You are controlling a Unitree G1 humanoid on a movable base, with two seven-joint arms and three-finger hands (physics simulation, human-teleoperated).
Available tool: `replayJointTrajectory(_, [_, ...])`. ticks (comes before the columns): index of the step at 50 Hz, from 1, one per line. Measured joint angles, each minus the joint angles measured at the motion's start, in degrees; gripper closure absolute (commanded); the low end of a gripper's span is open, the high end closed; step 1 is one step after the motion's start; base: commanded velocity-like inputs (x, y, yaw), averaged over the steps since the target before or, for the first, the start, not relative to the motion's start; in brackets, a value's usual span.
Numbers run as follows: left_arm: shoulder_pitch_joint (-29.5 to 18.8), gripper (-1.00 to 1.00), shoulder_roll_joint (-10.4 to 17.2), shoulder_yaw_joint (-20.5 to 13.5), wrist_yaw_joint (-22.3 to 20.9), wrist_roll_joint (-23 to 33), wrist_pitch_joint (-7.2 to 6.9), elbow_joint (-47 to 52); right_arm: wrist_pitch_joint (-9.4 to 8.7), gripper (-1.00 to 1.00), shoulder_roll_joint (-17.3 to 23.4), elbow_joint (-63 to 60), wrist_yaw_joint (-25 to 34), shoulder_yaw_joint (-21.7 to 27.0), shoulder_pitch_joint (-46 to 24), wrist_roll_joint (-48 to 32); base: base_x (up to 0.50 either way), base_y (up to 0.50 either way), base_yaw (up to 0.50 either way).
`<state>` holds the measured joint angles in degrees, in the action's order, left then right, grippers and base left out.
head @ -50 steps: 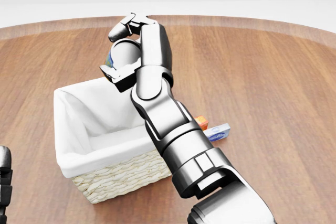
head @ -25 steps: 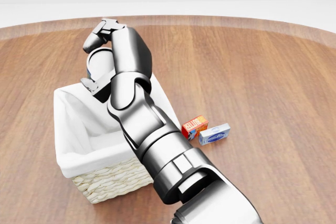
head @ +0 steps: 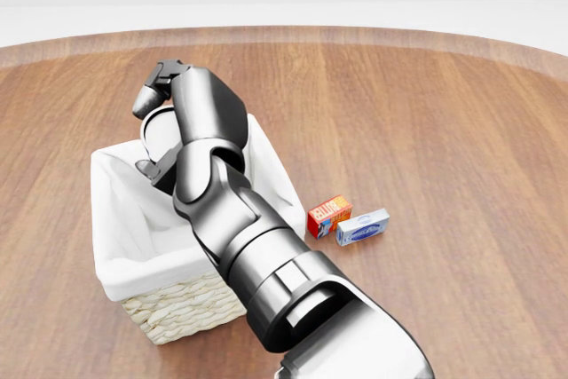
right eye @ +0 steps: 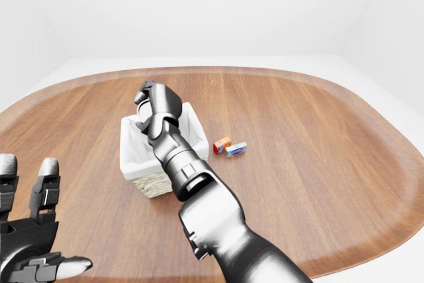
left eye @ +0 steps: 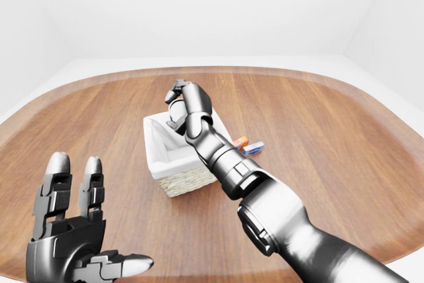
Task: Pick up the alphabet soup and put it in the basket.
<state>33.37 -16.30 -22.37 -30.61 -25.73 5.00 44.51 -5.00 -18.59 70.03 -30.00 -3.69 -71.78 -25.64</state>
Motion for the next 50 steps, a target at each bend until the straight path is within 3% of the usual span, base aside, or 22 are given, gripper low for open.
replayJointTrajectory(50, [-1.21, -1.0, -3.25, -4.24, -4.05, -1.33, 0.0, 1.12, 0.0, 1.0, 0.01, 4.91, 0.0, 1.63, 0.36, -4.86, 0.0, 0.0, 0.0])
